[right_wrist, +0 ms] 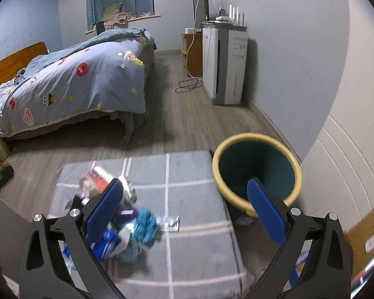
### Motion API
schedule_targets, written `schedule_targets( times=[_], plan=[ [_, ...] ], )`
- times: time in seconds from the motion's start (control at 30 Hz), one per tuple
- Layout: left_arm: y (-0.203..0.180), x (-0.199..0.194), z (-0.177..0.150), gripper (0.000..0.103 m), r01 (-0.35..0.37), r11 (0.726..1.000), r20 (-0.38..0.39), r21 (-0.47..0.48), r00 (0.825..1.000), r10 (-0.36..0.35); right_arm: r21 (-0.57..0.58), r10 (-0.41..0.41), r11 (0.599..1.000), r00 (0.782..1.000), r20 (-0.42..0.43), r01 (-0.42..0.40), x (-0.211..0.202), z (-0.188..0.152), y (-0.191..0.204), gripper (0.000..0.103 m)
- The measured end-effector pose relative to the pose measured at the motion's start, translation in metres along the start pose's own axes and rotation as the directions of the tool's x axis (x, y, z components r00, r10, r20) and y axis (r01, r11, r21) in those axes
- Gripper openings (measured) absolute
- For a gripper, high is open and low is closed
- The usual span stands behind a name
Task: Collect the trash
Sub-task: 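Grasp the blue chip bag with the right gripper while the left grasps the paper cup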
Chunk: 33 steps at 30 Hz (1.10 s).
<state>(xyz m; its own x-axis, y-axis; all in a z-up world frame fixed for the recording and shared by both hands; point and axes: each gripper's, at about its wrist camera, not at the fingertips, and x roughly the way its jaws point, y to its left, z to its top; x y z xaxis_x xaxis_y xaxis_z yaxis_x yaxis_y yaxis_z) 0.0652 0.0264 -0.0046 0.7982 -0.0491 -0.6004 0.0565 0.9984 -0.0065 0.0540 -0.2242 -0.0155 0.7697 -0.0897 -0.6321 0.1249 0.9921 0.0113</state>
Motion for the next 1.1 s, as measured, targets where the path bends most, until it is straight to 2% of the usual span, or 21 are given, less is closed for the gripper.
schedule_targets(
  times=[0.07,0.17,0.3,0.4,0.53,0.73,0.83,0.93,1.0,1.07,1.1],
  plan=[
    [0.007,0.017,0.008,0.099,0.018,1.0,0.026,0.02,0.999,-0.019,-0.004,0.04,0.999,0.999,0.021,-0.04,0.015,0.004,0.002,0.098],
    [0.019,0.045,0.012,0.099,0.033,0.999,-0.026,0.02,0.999,-0.033,-0.033,0.069,0.997,0.998,-0.001,-0.069,0.039,0.006,0.009,0.098],
    [0.038,0.078,0.006,0.099,0.01,0.999,-0.131,-0.051,0.991,-0.017,-0.077,0.133,0.987,0.986,-0.102,-0.141,0.073,-0.005,0.024,0.098],
    [0.049,0.09,-0.002,0.098,0.022,0.998,-0.146,-0.065,0.989,-0.031,-0.1,0.169,0.977,0.971,-0.167,-0.187,0.088,-0.016,0.032,0.098],
    [0.05,0.103,-0.007,0.096,0.028,1.0,-0.17,-0.014,0.985,-0.03,-0.04,0.257,0.961,0.933,-0.252,-0.275,0.095,-0.032,0.043,0.098],
    [0.039,0.107,-0.006,0.096,0.043,0.998,-0.173,0.049,0.984,-0.034,0.01,0.387,0.916,0.873,-0.298,-0.402,0.088,-0.043,0.071,0.097],
    [0.036,0.106,-0.007,0.096,0.059,0.996,-0.174,0.061,0.984,-0.048,-0.013,0.394,0.905,0.85,-0.349,-0.425,0.092,-0.053,0.086,0.088],
    [0.037,0.105,-0.006,0.095,0.074,0.996,-0.168,0.047,0.984,-0.065,-0.019,0.395,0.897,0.82,-0.414,-0.442,0.099,-0.066,0.097,0.069],
    [0.037,0.104,-0.004,0.091,0.083,0.996,-0.172,0.034,0.982,-0.076,-0.024,0.402,0.889,0.804,-0.438,-0.458,0.103,-0.07,0.101,0.046],
    [0.034,0.105,-0.003,0.071,0.091,0.995,-0.188,0.041,0.979,-0.082,-0.035,0.404,0.884,0.8,-0.443,-0.466,0.099,-0.069,0.102,0.043],
    [0.032,0.106,-0.004,0.068,0.088,0.995,-0.194,0.05,0.978,-0.077,-0.036,0.413,0.88,0.798,-0.439,-0.474,0.095,-0.067,0.102,0.042]
  ],
)
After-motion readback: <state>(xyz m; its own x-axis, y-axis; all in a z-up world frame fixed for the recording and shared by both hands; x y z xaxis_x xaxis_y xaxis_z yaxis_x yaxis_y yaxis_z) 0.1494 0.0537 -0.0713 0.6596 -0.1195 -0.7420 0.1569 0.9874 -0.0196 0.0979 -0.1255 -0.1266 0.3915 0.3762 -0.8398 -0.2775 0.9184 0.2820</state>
